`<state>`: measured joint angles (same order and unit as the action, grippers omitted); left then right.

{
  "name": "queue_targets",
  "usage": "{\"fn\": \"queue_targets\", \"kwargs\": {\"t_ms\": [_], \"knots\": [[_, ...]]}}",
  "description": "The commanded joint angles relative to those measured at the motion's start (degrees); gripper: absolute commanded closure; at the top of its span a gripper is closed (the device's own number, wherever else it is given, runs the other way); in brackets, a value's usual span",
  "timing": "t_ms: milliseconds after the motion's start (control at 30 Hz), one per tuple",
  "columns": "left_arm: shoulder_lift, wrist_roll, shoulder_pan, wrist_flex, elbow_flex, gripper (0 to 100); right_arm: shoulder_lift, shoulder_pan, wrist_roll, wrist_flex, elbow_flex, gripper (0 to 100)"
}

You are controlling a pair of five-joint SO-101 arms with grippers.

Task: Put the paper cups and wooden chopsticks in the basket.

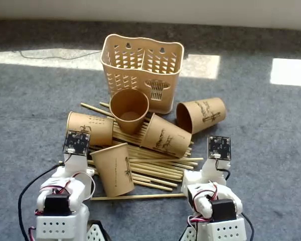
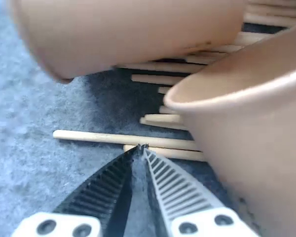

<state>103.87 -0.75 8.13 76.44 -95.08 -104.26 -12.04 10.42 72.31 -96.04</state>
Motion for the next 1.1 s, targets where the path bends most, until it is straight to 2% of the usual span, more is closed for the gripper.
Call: {"fn": "queue_targets", "kwargs": {"t_ms": [0, 100, 233, 300, 700, 767, 833, 1067], "knots": [[0.2, -2.8, 5.1, -1.5, 4.4, 98, -1.0, 5.9, -0.1, 0.1, 1.6, 98.9], [0.2, -7.2, 6.2, -4.0, 2.6, 98, -1.0, 8.2, -6.5, 0.3, 5.5, 98.9], [0.2, -8.2, 6.4, -4.3, 1.5, 98, -1.0, 10.9, -20.4, 0.0, 8.1, 98.9], [0.2, -8.2, 6.9, -4.3, 1.4, 98, -1.0, 12.5, -24.6, 0.0, 9.2, 98.9], [0.1, -8.3, 6.0, -4.1, 1.4, 98, -0.7, 13.0, -26.3, 0.0, 23.9, 98.9], [0.1, -8.3, 6.0, -4.1, 1.1, 98, -0.2, 13.0, -28.7, 0.3, 27.6, 98.9], [0.1, -8.3, 6.0, -4.3, 1.1, 98, 2.6, 12.9, -30.9, 0.5, 31.3, 98.9], [0.1, -8.3, 6.0, -4.5, 1.0, 98, 24.9, 12.7, -31.1, 2.8, 49.0, 96.8]]}}
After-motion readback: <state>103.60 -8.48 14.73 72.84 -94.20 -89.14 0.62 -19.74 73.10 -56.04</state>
